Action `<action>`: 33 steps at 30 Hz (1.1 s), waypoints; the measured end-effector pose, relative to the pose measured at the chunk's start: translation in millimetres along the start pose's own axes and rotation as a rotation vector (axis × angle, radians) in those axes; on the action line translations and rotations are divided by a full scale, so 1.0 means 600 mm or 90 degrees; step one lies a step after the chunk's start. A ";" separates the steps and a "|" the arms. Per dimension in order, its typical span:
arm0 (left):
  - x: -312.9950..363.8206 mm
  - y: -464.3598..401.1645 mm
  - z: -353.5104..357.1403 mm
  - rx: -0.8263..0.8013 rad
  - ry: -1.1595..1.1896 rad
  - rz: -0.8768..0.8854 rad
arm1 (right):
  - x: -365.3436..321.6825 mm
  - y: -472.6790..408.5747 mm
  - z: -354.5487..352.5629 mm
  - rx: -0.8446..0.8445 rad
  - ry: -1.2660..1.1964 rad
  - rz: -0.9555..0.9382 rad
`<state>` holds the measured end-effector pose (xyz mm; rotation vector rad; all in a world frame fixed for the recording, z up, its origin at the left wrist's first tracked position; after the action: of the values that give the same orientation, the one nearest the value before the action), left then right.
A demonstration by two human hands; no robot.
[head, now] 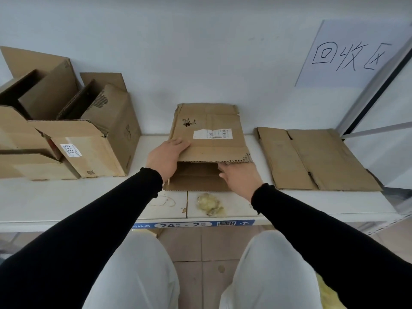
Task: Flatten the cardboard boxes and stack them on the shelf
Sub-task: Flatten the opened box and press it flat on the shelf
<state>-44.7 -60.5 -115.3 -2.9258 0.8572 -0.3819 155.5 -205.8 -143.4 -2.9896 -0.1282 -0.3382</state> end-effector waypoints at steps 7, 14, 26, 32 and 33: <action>0.017 -0.004 0.006 0.012 -0.016 0.031 | 0.064 0.092 0.057 0.134 -0.004 -0.115; 0.012 -0.010 0.027 -0.023 0.012 0.090 | 0.111 0.160 0.040 0.290 -0.583 0.306; 0.043 -0.030 0.062 -0.288 0.083 0.168 | 0.228 0.090 0.034 0.171 -0.649 0.590; 0.048 -0.037 0.043 -0.331 0.317 0.057 | 0.247 0.023 0.052 -0.043 -0.985 0.541; 0.047 -0.042 0.036 -0.358 0.402 0.028 | 0.245 0.015 0.055 -0.024 -1.024 0.560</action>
<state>-3.2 -54.9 -126.5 -3.3073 1.2676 -1.3034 306.1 -200.0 -143.2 -2.1433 0.9455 1.9815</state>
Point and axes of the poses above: each hand's wrist, its own y-axis away from the middle knuckle, its own z-axis out of the palm, x = y × z, the point moved 1 cm from there along -y, towards the middle knuckle, and after that the axes turned 10 degrees about -z, right-handed, at the moved point
